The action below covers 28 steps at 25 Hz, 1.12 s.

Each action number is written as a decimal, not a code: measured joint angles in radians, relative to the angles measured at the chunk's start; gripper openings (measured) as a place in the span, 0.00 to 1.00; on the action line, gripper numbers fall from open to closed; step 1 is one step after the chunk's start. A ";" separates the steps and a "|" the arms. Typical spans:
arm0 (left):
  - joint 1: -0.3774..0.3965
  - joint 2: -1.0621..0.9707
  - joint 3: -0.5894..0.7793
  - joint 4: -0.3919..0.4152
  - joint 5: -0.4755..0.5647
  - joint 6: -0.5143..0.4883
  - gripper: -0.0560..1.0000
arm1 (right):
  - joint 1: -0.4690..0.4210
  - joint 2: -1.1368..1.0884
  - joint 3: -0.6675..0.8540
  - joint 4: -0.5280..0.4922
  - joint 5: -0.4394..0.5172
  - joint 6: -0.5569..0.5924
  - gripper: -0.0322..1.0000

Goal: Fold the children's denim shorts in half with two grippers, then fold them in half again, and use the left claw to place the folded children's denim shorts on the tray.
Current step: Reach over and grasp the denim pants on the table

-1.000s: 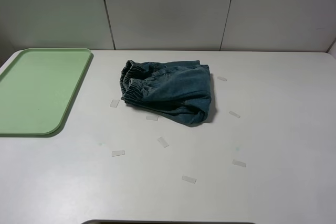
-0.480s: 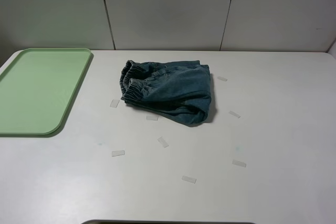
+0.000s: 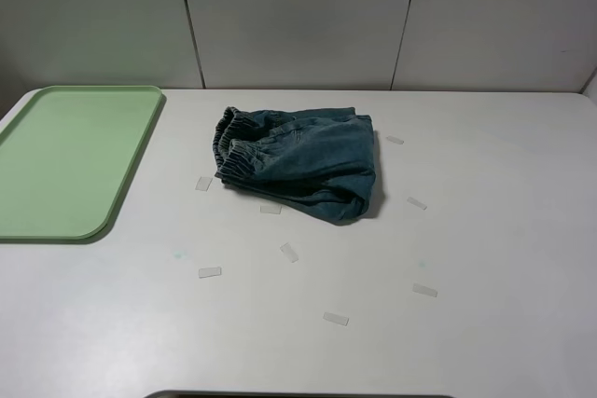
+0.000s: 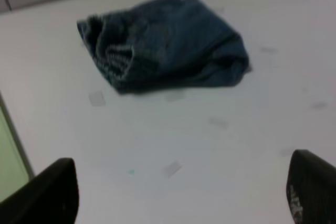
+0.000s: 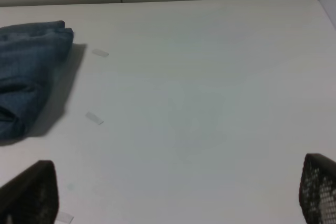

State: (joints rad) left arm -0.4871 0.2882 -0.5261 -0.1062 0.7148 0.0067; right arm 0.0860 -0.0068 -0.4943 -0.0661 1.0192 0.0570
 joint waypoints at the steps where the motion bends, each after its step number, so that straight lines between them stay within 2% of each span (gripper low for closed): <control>1: 0.000 0.063 0.000 0.000 -0.030 -0.007 0.80 | 0.000 0.000 0.000 0.000 0.000 0.000 0.70; 4: 0.000 0.248 0.000 -0.015 -0.162 -0.007 0.80 | 0.000 0.000 0.000 0.001 0.000 -0.001 0.70; 9: 0.000 0.513 0.000 -0.125 -0.444 -0.007 0.80 | 0.000 0.000 0.000 0.001 0.000 -0.001 0.70; 13: 0.000 0.690 0.000 -0.200 -0.589 0.004 0.80 | 0.000 0.000 0.000 0.001 0.000 -0.003 0.70; 17: 0.000 0.834 0.000 -0.283 -0.695 0.035 0.80 | 0.000 0.000 0.000 0.001 0.000 -0.003 0.70; 23: 0.000 0.974 0.000 -0.470 -0.850 0.119 0.80 | 0.000 0.000 0.000 0.001 0.000 -0.003 0.70; 26: 0.000 1.018 0.000 -0.533 -0.890 0.161 0.80 | 0.000 0.000 0.000 0.001 0.000 -0.003 0.70; 28: 0.000 1.039 0.000 -0.544 -0.890 0.169 0.80 | 0.000 0.000 0.000 0.001 0.000 -0.003 0.70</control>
State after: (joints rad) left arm -0.4871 1.3275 -0.5261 -0.6503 -0.1752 0.1759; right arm 0.0860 -0.0068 -0.4943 -0.0653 1.0192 0.0545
